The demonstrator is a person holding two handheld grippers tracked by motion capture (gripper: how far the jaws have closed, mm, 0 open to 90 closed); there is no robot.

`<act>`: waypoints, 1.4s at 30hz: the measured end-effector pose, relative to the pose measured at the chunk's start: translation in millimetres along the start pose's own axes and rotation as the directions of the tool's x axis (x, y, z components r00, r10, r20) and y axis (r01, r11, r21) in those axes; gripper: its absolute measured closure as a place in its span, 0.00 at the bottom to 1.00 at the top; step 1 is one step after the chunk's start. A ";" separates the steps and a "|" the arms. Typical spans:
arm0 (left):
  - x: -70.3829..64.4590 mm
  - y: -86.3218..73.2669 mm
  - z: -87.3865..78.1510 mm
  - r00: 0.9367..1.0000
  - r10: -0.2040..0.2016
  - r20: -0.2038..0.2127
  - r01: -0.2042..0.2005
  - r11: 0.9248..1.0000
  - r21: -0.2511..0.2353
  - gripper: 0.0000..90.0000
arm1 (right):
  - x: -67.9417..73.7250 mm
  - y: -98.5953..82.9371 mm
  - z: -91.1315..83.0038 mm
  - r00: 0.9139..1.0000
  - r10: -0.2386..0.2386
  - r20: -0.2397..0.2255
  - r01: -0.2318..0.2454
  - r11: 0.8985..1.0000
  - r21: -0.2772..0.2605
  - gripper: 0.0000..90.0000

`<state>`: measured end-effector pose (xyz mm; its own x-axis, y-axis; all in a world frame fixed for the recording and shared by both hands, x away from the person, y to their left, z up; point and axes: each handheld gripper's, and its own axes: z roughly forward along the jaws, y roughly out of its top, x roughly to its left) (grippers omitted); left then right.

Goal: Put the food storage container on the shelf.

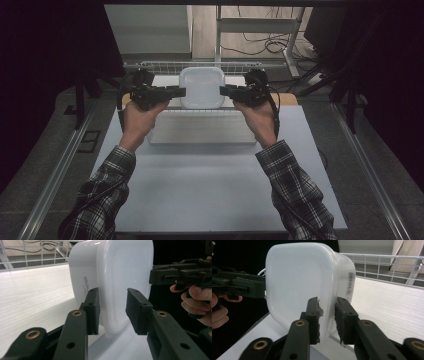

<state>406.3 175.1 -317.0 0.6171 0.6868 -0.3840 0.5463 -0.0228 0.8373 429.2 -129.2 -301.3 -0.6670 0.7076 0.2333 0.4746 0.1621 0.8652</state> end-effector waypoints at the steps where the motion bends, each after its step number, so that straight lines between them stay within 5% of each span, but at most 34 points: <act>1: 0.1 0.6 0.8 1.000 0.003 -0.006 -0.003 1.000 -0.001 0.69 | -0.8 1.1 1.2 1.000 0.000 -0.001 0.000 1.000 0.001 0.78; 10: 3.5 6.1 14.3 0.997 0.015 -0.080 -0.011 0.999 0.053 0.69 | -7.9 5.9 12.1 1.000 0.024 0.004 -0.024 0.999 0.021 0.72; 17: 7.4 12.8 22.3 0.997 0.006 -0.073 0.000 0.997 0.078 0.63 | -12.9 9.3 16.5 0.999 0.033 0.000 -0.033 0.999 0.039 0.67; 23: 8.5 17.0 29.3 0.993 0.013 -0.116 -0.005 0.998 0.065 0.45 | -15.2 12.1 21.2 0.999 0.028 0.039 -0.030 0.999 0.041 0.60; 30: 13.7 20.0 34.4 0.995 0.000 -0.102 0.006 0.999 0.052 0.43 | -18.4 14.2 23.0 0.998 0.044 0.052 -0.046 0.998 0.032 0.57; 42: 14.7 22.5 38.4 0.982 0.034 -0.188 -0.036 0.999 -0.005 0.32 | -19.2 18.0 26.6 0.995 0.036 0.098 -0.037 0.999 0.011 0.47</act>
<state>449.4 156.7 -318.8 0.5183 0.8097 -0.2752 0.5210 -0.0438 0.8525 465.8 -121.6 -302.0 -0.5901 0.7768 0.2201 0.5056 0.1431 0.8508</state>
